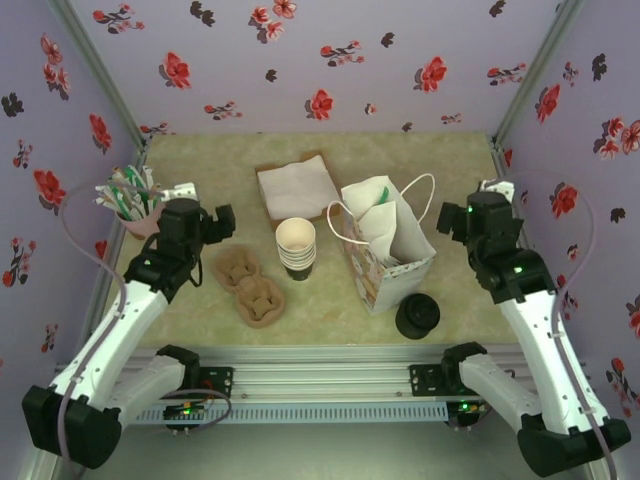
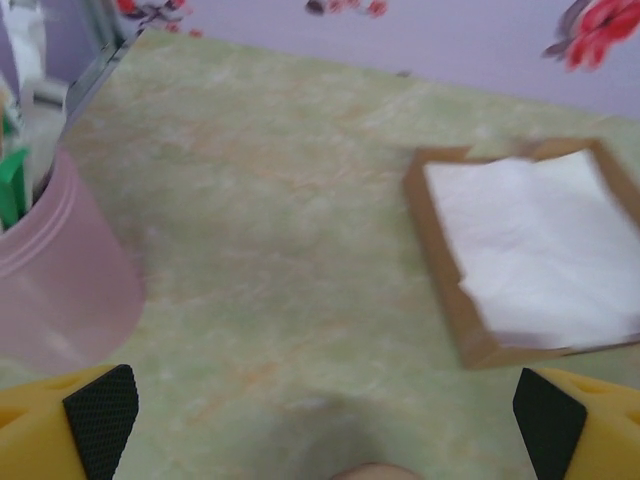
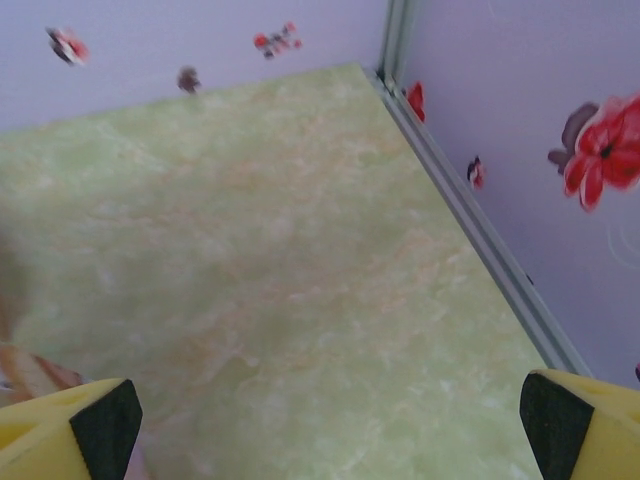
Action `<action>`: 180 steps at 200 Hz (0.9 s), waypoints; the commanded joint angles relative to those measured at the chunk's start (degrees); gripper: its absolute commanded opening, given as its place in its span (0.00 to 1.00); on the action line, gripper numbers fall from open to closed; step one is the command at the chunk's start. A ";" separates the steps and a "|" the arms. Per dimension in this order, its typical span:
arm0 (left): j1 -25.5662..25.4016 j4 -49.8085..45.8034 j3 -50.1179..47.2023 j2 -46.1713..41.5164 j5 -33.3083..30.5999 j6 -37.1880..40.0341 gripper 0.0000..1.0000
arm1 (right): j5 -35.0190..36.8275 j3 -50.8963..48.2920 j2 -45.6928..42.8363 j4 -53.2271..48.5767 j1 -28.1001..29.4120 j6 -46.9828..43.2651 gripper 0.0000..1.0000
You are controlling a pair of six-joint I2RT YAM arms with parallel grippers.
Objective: Pack the takeout coffee
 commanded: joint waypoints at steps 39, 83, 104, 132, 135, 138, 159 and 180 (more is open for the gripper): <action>9.82 18.55 -12.66 1.56 -4.83 5.82 0.99 | 3.25 -18.55 -3.28 24.50 -4.64 -2.72 0.99; 14.38 34.99 -23.66 2.56 3.53 14.20 0.99 | 1.64 -31.63 -1.94 41.73 -7.95 -2.15 0.99; 14.72 44.77 -28.17 4.14 6.84 18.28 0.99 | 2.66 -36.17 0.68 50.17 -8.88 -1.75 0.99; 17.07 52.46 -28.39 11.75 7.04 16.86 0.99 | 2.90 -40.84 6.14 61.95 -9.31 -2.33 0.99; 17.25 53.11 -28.34 12.90 7.05 16.87 0.99 | 2.96 -41.04 6.83 62.97 -9.38 -2.39 0.99; 17.55 54.02 -28.31 13.92 6.83 16.92 0.99 | 2.83 -41.24 7.58 64.00 -9.40 -2.48 0.99; 17.79 56.01 -26.47 17.70 6.89 17.80 0.99 | 1.84 -42.40 13.94 71.18 -9.53 -2.93 0.99; 18.52 61.89 -27.11 20.29 7.01 17.76 0.99 | 1.00 -42.40 19.79 77.33 -9.50 -4.03 0.99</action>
